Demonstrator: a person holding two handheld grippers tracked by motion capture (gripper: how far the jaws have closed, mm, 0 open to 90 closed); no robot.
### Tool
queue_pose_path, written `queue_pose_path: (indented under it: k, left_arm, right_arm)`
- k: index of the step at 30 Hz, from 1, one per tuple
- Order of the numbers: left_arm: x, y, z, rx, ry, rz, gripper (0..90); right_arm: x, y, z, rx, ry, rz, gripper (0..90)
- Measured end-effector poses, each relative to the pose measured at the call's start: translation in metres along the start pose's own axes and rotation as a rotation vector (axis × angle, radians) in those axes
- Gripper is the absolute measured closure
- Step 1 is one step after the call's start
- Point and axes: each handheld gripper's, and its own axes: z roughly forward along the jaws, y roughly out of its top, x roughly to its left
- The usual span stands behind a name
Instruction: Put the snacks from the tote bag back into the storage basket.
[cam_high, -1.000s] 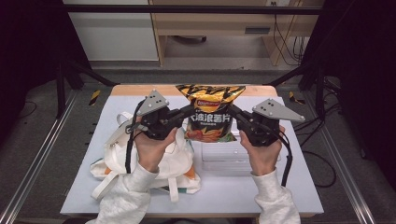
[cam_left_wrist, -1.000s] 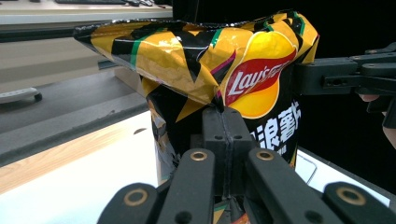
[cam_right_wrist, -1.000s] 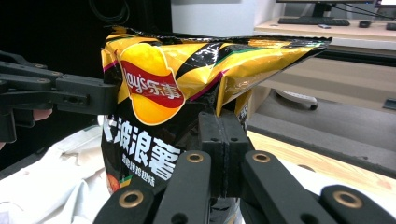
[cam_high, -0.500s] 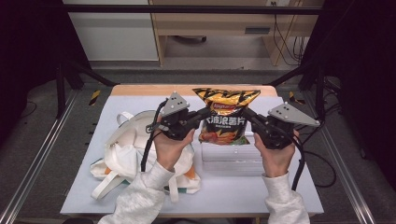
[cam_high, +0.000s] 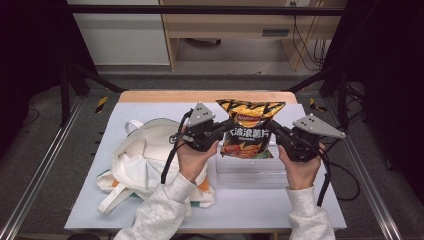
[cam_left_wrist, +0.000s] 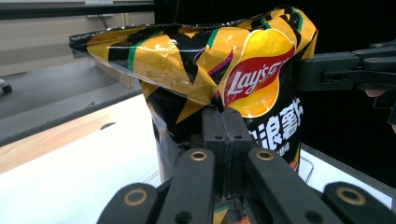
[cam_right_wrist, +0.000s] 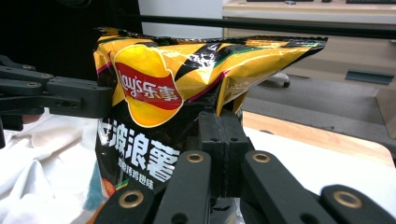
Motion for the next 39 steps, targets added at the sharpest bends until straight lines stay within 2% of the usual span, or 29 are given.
queue_pose_path:
  k: [17,26,39]
  left_arm:
    - [0.016,-0.025,0.017,0.058,0.034,-0.033,90.0]
    - [0.021,-0.038,0.022,0.081,0.046,-0.044,90.0]
    - [0.022,-0.043,0.025,0.089,0.044,-0.047,90.0]
  right_arm:
    - [-0.001,-0.02,0.027,0.076,-0.024,-0.026,90.0]
    - [0.0,-0.031,0.039,0.115,-0.029,-0.024,90.0]
    - [-0.004,-0.04,0.049,0.143,-0.038,-0.026,90.0]
